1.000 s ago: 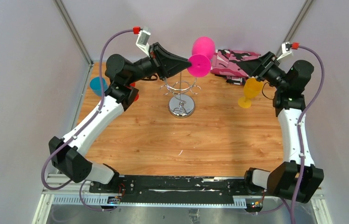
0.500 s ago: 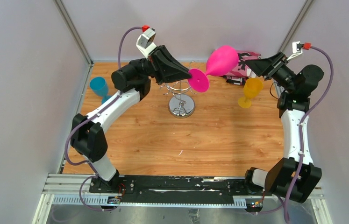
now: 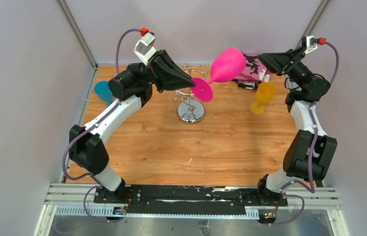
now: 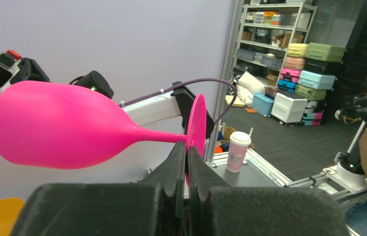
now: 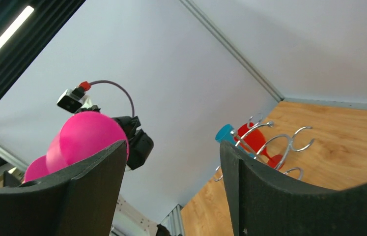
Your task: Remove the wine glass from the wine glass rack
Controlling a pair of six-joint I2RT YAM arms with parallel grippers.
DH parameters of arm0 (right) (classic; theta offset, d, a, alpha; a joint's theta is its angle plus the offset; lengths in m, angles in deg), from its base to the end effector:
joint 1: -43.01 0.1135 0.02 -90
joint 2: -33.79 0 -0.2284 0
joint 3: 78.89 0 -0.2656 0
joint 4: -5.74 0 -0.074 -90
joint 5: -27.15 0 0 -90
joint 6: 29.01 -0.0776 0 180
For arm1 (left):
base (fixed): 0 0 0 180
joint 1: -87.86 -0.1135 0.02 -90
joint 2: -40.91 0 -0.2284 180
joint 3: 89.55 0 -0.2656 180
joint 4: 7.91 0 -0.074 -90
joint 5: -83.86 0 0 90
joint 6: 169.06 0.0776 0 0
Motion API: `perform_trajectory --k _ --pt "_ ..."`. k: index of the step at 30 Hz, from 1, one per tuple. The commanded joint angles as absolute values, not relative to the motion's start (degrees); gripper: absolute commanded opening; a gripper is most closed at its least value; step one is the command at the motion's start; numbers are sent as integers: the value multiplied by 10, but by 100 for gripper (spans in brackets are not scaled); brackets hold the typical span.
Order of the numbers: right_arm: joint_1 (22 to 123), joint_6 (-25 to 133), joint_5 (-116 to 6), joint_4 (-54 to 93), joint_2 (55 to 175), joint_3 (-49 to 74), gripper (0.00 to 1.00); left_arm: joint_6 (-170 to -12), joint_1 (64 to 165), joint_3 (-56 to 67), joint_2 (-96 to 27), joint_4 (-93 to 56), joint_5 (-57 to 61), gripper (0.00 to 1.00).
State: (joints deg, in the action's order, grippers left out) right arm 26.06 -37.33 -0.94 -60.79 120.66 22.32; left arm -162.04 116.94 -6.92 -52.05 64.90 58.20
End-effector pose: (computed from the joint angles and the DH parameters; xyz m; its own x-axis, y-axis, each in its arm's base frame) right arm 0.3340 -0.0302 0.3984 -0.4190 0.6148 -0.6682 -0.7626 0.1612 0.6265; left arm 0.2460 -0.2169 0.4670 -0.2777 -0.3374 -0.8995 0.8929 -0.4360 -0.1121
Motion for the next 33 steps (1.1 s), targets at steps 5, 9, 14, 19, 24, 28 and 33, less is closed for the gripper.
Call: perform_trajectory --k 5,9,14,19,24,28,33 --pt "328 -422 0 -727 1157 156 75 -1613 1128 -64 -493 688 596 0" --pt "361 -418 8 -727 1147 135 76 -1614 1126 -66 -494 688 596 0" --pt "401 -410 20 -727 1157 123 76 -1616 1126 -66 -491 688 595 0" --pt "412 -403 25 -727 1172 116 76 -1618 1126 -65 -482 688 596 0" --pt "420 -400 31 -727 1186 104 76 -1615 1126 -61 -478 688 595 0" --pt "453 -398 42 -727 1197 84 76 -1618 1126 -71 -490 688 595 0" --pt "486 -387 49 -727 1193 76 76 -1628 1126 -95 -513 688 600 0"
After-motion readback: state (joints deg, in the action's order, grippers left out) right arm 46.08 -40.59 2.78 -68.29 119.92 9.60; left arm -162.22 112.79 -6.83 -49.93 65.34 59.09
